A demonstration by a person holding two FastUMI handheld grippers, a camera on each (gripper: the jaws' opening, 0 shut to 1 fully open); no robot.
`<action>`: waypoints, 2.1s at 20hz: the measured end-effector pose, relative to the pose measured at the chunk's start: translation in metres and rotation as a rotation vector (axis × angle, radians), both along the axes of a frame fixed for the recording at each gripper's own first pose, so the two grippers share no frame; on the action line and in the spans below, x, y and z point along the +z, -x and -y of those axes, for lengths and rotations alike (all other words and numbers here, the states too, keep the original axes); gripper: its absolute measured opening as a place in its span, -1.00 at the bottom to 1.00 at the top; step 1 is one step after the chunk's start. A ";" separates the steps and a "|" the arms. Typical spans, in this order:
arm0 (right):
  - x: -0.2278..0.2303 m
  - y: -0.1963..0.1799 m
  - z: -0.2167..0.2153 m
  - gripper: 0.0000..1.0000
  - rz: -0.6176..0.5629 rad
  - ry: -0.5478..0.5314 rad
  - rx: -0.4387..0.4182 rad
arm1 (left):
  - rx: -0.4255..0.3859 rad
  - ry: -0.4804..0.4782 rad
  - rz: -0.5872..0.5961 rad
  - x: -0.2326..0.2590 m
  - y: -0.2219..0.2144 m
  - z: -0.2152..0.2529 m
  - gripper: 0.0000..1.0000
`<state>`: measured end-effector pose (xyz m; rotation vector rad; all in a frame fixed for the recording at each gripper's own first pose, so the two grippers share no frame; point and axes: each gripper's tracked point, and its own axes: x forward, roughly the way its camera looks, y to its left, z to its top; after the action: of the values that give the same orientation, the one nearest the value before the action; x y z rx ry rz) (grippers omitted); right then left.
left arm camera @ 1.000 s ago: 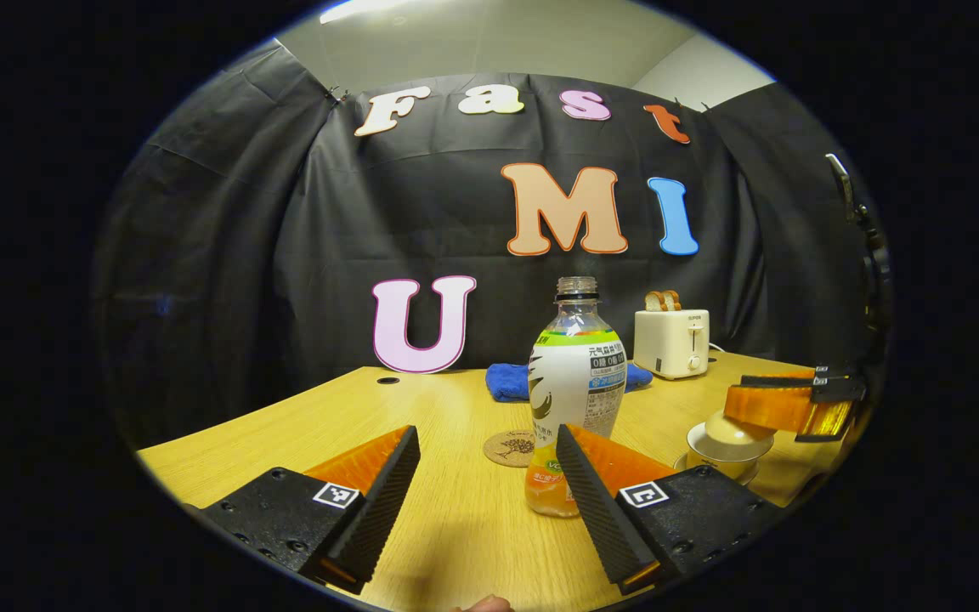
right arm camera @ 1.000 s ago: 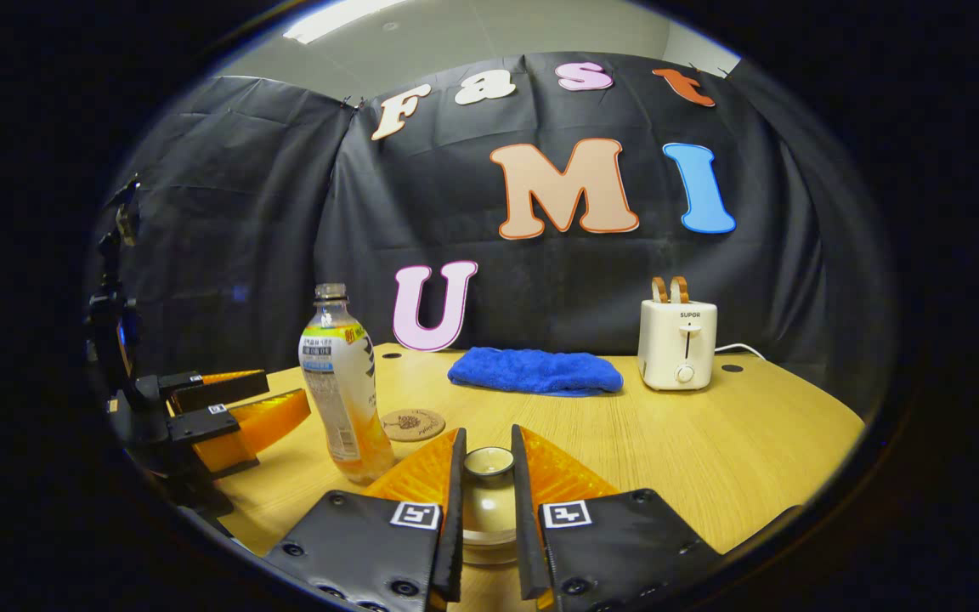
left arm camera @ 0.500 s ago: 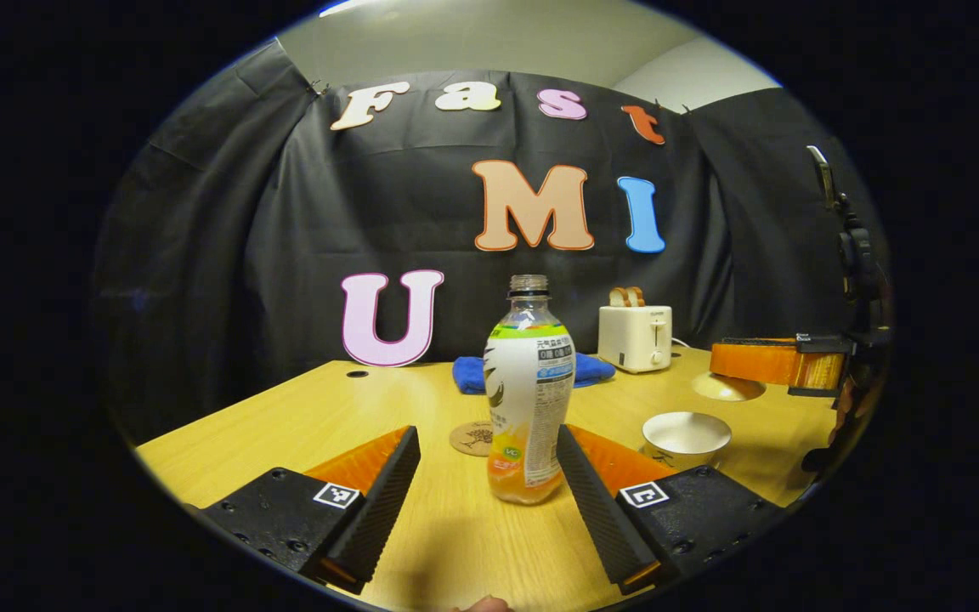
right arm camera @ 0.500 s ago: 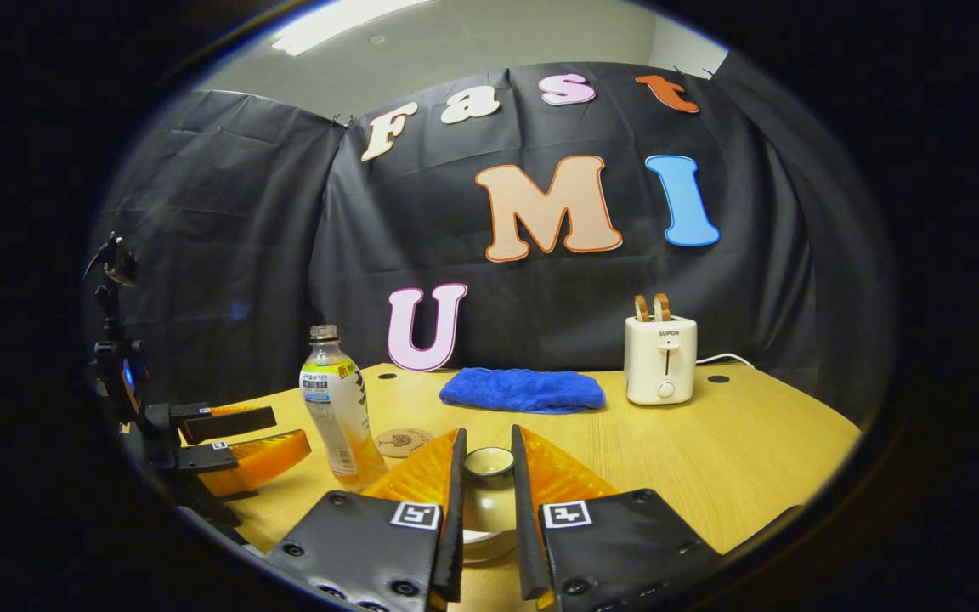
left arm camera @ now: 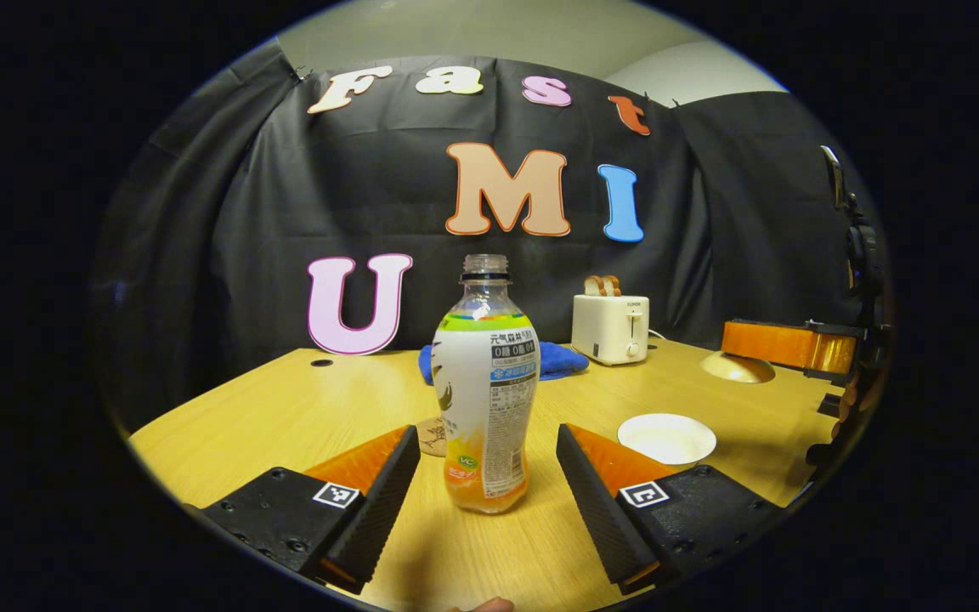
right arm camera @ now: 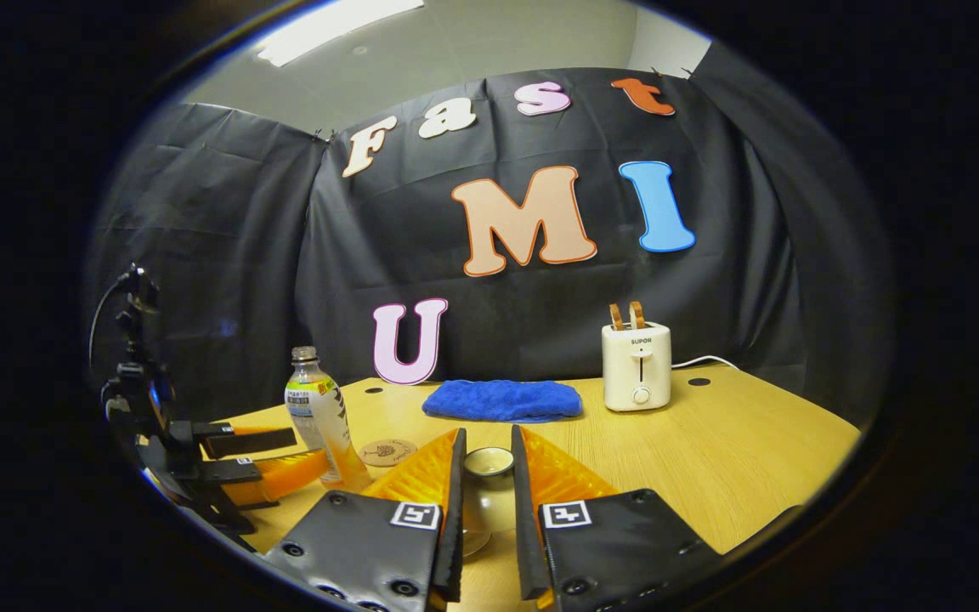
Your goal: Open the teacup lid with one hand, grasp the water bottle and pour water into the teacup with the other hand; after pouring, place the water bottle on the coaster and then close the teacup lid.
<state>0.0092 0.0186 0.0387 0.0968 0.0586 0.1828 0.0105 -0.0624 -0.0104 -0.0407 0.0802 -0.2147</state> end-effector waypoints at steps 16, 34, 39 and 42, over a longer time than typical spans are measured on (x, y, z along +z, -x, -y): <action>0.011 0.010 0.019 -0.41 0.001 0.026 -0.012 | -0.040 -0.035 -0.026 -0.006 -0.027 0.012 0.49; 0.025 0.014 0.046 -0.41 0.017 0.014 -0.054 | -0.015 -0.402 -0.006 -0.012 -0.028 0.011 0.11; 0.024 0.014 0.048 -0.43 0.011 0.015 -0.062 | -0.016 -0.582 0.037 -0.006 -0.027 0.014 0.10; 0.024 0.015 0.049 -0.39 0.010 0.012 -0.059 | -0.021 -0.674 0.055 -0.006 -0.026 0.015 0.12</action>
<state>-0.0055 -0.0303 0.0630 0.0854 0.0472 0.1240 0.0369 -0.0772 -0.0164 0.6373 0.0950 -0.2013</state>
